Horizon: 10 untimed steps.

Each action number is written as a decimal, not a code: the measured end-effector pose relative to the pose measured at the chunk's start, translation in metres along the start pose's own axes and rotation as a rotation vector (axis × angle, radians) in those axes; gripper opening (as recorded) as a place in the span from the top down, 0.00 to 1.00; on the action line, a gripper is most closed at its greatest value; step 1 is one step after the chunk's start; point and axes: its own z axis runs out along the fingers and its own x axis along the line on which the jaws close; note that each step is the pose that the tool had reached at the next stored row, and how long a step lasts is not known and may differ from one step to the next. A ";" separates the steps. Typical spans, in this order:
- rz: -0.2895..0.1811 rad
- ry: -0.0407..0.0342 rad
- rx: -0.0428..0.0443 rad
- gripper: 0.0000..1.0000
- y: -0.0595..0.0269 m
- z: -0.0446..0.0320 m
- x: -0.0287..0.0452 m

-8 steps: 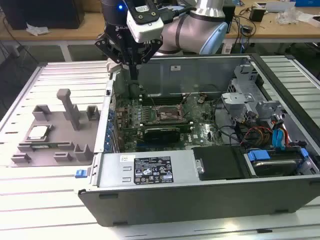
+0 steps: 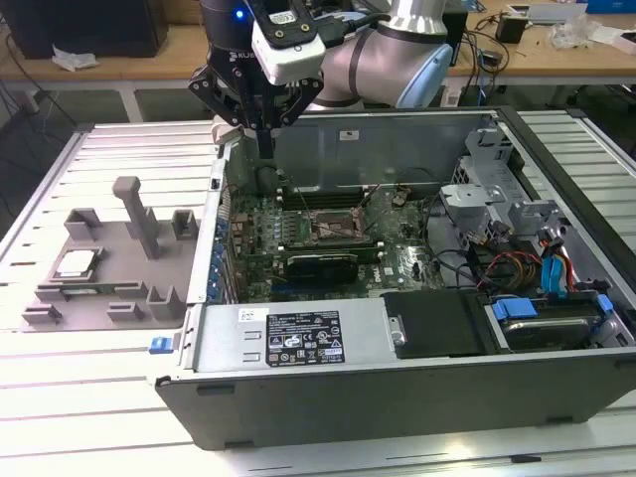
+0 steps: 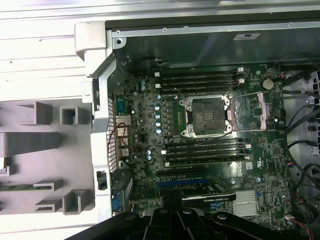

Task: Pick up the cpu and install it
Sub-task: 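Reach for the cpu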

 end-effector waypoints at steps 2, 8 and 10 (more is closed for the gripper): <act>0.000 0.0000 0.0001 0.89 0.0000 0.0000 0.0002; 0.000 -0.0017 -0.0002 0.89 -0.0001 -0.0001 0.0057; 0.000 -0.0049 -0.0004 0.89 -0.0002 -0.0003 0.0115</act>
